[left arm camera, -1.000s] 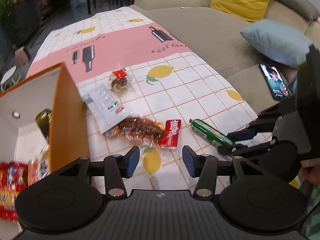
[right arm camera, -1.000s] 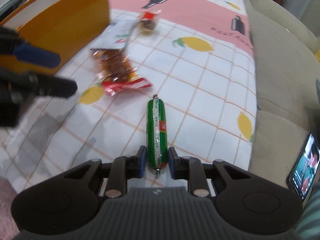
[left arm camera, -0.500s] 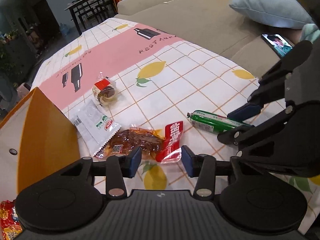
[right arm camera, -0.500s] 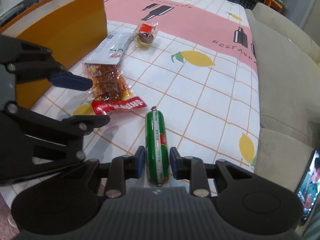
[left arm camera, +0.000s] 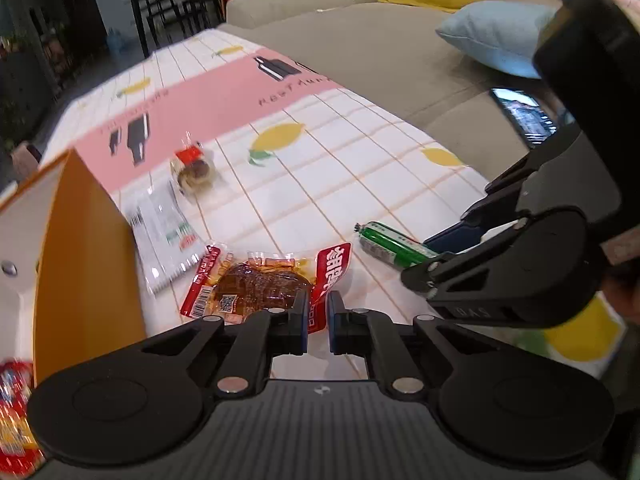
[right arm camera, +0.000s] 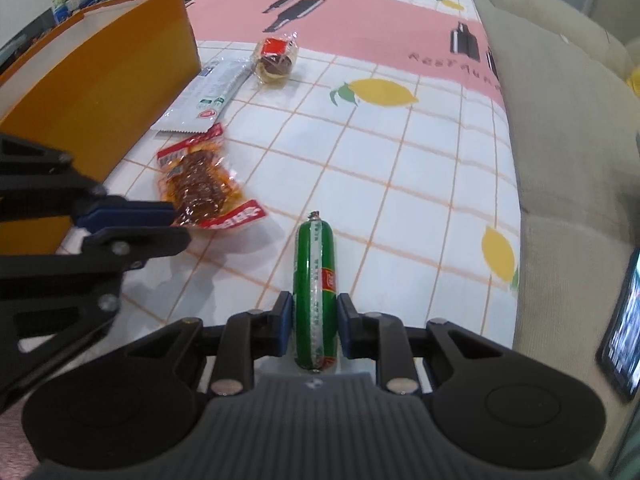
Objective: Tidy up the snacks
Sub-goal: 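Grasp the green sausage stick with the right tool while the left grasps the jerky pack, then carry both items over the box and open both tools to release them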
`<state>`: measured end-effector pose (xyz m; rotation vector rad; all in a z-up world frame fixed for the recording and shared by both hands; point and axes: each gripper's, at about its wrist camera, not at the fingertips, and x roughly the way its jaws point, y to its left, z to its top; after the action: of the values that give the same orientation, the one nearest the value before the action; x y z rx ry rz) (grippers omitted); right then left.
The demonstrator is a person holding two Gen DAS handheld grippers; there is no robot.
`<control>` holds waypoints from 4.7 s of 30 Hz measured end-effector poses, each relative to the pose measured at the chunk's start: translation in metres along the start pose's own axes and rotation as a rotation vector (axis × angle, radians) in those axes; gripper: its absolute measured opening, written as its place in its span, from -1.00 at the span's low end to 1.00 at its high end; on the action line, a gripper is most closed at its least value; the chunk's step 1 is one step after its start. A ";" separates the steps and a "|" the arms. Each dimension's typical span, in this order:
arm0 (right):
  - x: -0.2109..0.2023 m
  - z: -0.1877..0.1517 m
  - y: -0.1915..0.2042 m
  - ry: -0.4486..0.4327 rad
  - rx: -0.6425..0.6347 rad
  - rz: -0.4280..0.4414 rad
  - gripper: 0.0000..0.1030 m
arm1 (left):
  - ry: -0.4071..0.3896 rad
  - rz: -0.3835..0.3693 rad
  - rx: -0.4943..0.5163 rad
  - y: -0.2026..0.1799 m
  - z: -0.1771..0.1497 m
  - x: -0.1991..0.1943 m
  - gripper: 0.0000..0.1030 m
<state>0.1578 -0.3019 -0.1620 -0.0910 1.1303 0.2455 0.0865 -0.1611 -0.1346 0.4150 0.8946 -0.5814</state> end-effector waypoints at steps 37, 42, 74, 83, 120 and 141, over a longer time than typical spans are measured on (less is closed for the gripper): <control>-0.015 -0.010 0.033 -0.038 0.013 0.148 -0.52 | 0.216 0.133 -0.922 0.081 -0.028 0.024 0.49; -0.009 -0.006 0.036 -0.036 0.000 0.138 -0.52 | 0.212 0.135 -0.811 0.072 -0.022 0.033 0.45; -0.013 -0.009 0.025 -0.020 0.058 0.079 -0.63 | 0.101 0.013 -0.582 0.054 -0.022 0.017 0.08; -0.037 -0.008 0.029 -0.080 0.072 0.069 -0.63 | 0.018 -0.007 -0.575 0.052 -0.010 -0.018 0.08; -0.103 0.110 0.173 -0.271 -0.118 0.235 -0.63 | -0.091 0.138 -0.508 0.205 -0.003 -0.141 0.09; -0.016 0.144 0.217 -0.126 -0.278 0.165 -0.64 | 0.155 0.115 -0.422 0.243 -0.015 -0.057 0.09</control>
<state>0.2264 -0.0657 -0.0748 -0.2263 0.9739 0.5480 0.2021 0.0514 -0.0732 0.1282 1.1041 -0.2459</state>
